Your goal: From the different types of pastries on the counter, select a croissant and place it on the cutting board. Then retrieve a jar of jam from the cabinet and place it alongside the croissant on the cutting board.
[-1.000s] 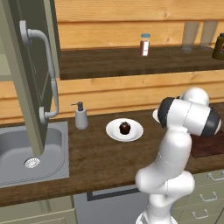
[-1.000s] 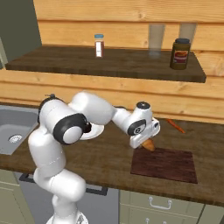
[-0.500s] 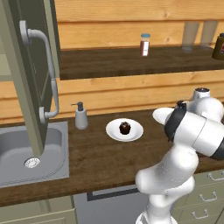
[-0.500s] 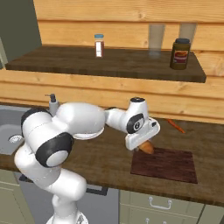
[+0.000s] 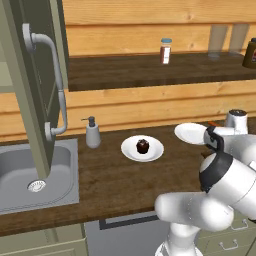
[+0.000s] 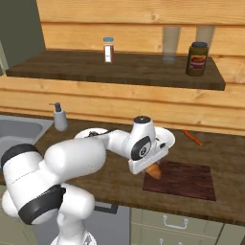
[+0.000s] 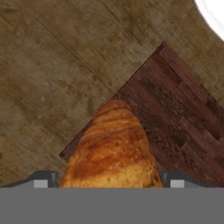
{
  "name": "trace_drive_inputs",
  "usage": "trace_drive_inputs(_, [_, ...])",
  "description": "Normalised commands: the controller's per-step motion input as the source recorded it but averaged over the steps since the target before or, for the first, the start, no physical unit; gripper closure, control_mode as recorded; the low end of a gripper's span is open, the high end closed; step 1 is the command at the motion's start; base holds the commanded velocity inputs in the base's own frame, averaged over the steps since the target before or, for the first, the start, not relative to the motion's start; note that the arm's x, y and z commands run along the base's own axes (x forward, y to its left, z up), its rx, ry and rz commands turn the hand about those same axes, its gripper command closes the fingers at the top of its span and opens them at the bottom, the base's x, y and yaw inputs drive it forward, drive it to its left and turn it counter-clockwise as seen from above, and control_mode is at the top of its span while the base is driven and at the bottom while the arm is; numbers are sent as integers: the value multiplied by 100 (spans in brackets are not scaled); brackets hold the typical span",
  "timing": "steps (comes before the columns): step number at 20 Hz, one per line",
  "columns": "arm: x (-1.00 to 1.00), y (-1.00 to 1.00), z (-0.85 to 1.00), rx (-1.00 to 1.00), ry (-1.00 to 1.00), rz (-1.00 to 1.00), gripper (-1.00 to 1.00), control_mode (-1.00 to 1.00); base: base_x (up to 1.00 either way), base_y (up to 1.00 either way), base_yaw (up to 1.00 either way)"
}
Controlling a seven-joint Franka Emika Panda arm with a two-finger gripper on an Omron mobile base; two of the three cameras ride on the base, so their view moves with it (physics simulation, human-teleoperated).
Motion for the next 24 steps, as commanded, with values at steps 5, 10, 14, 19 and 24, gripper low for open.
trace_drive_inputs(5, [2, 0, -23, 0, -10, 0, 100, -100, 0, 0, 0])
trace_drive_inputs(10, [7, -3, -19, 1, -3, 0, 100, -100, 0, 0, 0])
trace_drive_inputs(14, [13, -12, -25, 4, 0, 0, 100, -100, 0, 0, 0])
trace_drive_inputs(19, [21, -21, -40, 7, 0, 0, -100, -100, 0, 0, 0])
trace_drive_inputs(24, [31, -12, -28, 3, 0, 0, -100, -100, 0, 0, 0])
